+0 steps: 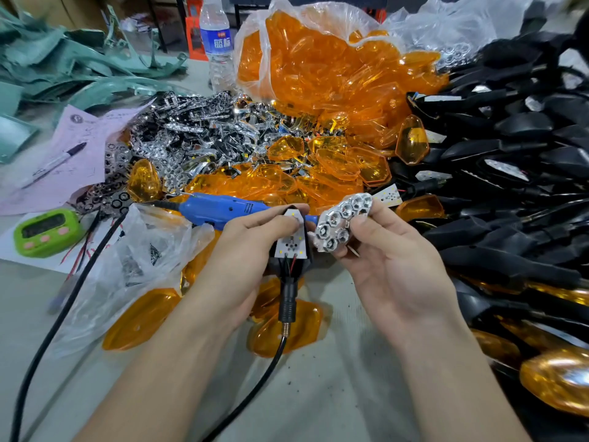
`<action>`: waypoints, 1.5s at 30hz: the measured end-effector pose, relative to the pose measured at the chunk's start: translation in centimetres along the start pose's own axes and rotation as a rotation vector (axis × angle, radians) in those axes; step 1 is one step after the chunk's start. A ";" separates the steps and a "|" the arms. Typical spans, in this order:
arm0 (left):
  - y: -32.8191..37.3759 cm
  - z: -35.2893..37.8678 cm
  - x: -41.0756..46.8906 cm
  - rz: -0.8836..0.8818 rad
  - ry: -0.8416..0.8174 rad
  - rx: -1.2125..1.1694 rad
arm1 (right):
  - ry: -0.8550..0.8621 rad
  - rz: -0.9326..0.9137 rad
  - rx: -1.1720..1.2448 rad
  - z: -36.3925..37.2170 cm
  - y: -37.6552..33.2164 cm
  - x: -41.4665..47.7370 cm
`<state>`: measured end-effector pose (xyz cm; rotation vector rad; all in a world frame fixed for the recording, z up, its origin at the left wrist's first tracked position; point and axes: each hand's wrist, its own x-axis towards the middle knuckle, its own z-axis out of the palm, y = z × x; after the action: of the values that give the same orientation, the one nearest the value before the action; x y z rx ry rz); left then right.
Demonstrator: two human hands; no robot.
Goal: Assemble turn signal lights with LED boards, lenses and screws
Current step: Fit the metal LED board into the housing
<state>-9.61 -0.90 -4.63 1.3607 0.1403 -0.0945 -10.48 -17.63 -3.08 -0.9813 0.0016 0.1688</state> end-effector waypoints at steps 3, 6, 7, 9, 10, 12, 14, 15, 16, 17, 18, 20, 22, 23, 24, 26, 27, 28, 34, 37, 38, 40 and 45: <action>-0.1 0.0 0.0 -0.046 -0.008 -0.032 | 0.052 0.005 0.002 -0.3 0.0 0.1; -0.2 0.0 0.0 -0.064 -0.031 -0.063 | 0.051 -0.003 0.003 -0.5 0.1 0.1; -0.3 0.0 0.1 -0.070 -0.037 -0.072 | 0.036 -0.007 0.002 -0.6 0.1 0.1; -0.3 -0.1 0.1 -0.077 -0.055 -0.076 | -0.023 -0.015 -0.006 -0.6 0.1 0.1; -0.3 -0.2 0.2 -0.080 -0.064 -0.073 | -0.065 -0.024 -0.023 -0.6 0.1 0.1; -0.4 -0.4 0.2 -0.073 -0.073 -0.049 | -0.137 -0.049 -0.119 -0.6 0.4 0.0; -0.4 -0.6 0.2 -0.056 -0.073 0.001 | -0.113 -0.118 -0.361 -0.4 0.8 -0.1; -0.4 -0.6 0.2 -0.053 -0.075 0.018 | -0.077 -0.166 -0.483 -0.3 1.1 -0.1; -0.4 -0.7 0.2 -0.054 -0.081 0.019 | -0.048 -0.212 -0.557 -0.2 1.3 0.0; -0.4 -0.7 0.2 -0.056 -0.090 0.008 | -0.028 -0.254 -0.591 -0.1 1.5 0.1; -0.3 -0.6 0.1 -0.058 -0.102 -0.008 | -0.011 -0.296 -0.615 -0.2 1.7 0.1; -0.2 -0.5 0.0 -0.057 -0.120 -0.020 | 0.012 -0.361 -0.677 -0.4 1.9 0.2; -0.2 -0.4 -0.2 -0.050 -0.136 -0.011 | -0.003 -0.386 -0.751 -0.6 2.0 0.3; -0.2 -0.4 -0.3 -0.045 -0.141 -0.010 | -0.009 -0.395 -0.800 -0.7 2.0 0.3; -0.2 -0.4 -0.4 -0.042 -0.145 -0.018 | -0.004 -0.408 -0.855 -0.8 2.1 0.3; -0.2 -0.4 -0.5 -0.043 -0.144 -0.052 | 0.030 -0.449 -0.948 -0.7 2.1 0.3; -0.2 -0.3 -0.5 -0.043 -0.145 -0.068 | 0.046 -0.474 -0.972 -0.5 2.2 0.2; -0.2 -0.3 -0.6 -0.038 -0.148 -0.073 | 0.058 -0.490 -0.978 -0.4 2.2 0.1; -0.3 -0.2 -0.5 0.061 -0.219 -0.059 | 0.103 -0.441 -0.872 -0.3 2.3 0.0; -0.4 -0.1 -0.3 0.088 -0.183 -0.061 | 0.124 -0.465 -0.897 0.1 2.8 -0.1; -0.5 -0.1 -0.3 0.090 -0.174 -0.061 | 0.124 -0.491 -0.918 0.3 2.9 -0.3; -0.4 -0.2 -0.2 0.080 -0.163 -0.075 | 0.139 -0.536 -0.946 0.6 3.0 -0.5; 0.0 -0.5 -0.2 0.011 -0.174 -0.191 | 0.150 -0.556 -0.858 1.1 2.6 -0.9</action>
<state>-9.81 -0.43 -4.72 1.1571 -0.0050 -0.1855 -11.86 -15.46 -4.55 -1.8037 -0.2199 -0.4571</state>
